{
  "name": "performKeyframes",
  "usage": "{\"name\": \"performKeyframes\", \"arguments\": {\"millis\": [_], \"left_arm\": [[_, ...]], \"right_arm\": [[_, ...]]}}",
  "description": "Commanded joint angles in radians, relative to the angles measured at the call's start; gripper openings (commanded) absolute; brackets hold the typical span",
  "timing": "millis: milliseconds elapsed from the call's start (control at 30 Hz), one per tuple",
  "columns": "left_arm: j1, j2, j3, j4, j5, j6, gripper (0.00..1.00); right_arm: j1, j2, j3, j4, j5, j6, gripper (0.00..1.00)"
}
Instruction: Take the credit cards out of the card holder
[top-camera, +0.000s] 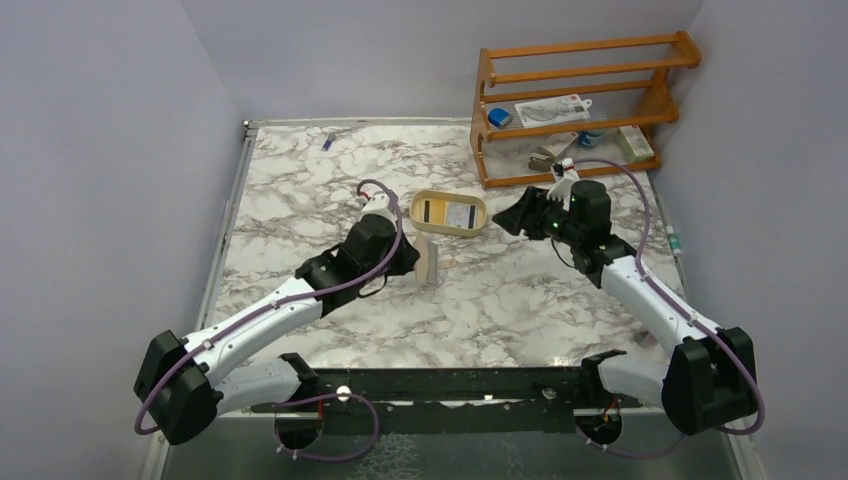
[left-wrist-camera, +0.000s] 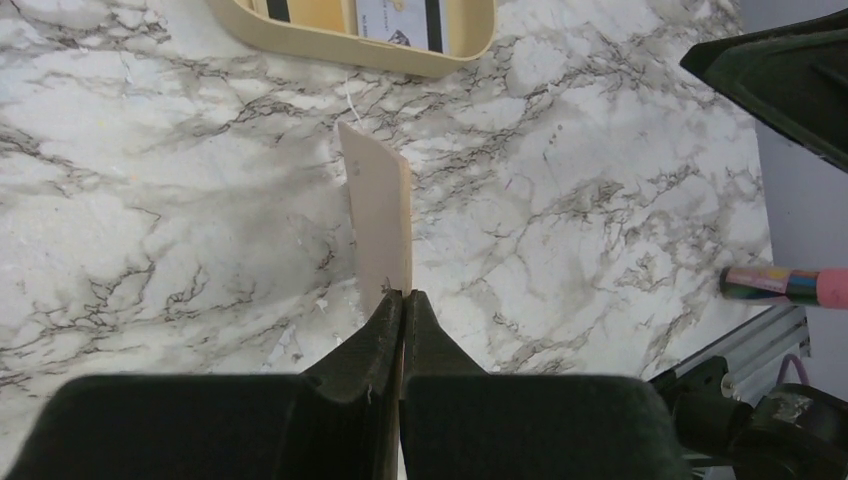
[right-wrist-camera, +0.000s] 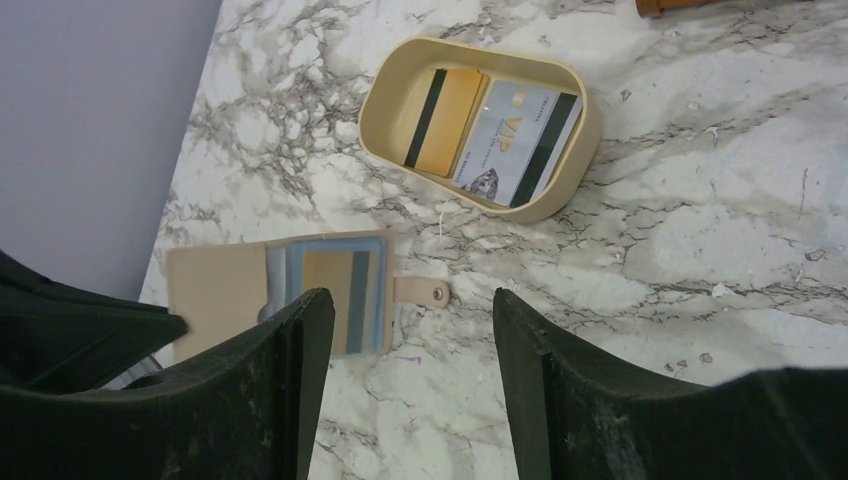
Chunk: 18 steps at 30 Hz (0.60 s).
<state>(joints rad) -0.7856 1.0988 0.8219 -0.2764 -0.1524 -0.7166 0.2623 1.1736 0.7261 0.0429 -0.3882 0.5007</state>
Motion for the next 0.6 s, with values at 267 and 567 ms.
{"name": "performKeyframes", "arguments": {"millis": [267,567], "left_arm": [[-0.003,0.084,-0.173,0.331,0.180,-0.156,0.00],[-0.001,0.102,-0.367,0.372,0.091,-0.209,0.00]], "right_arm": [[-0.001,-0.007,-0.020,0.026,-0.060,-0.005,0.65],[0.066,0.039,-0.036,0.033,-0.148,-0.015,0.65]]}}
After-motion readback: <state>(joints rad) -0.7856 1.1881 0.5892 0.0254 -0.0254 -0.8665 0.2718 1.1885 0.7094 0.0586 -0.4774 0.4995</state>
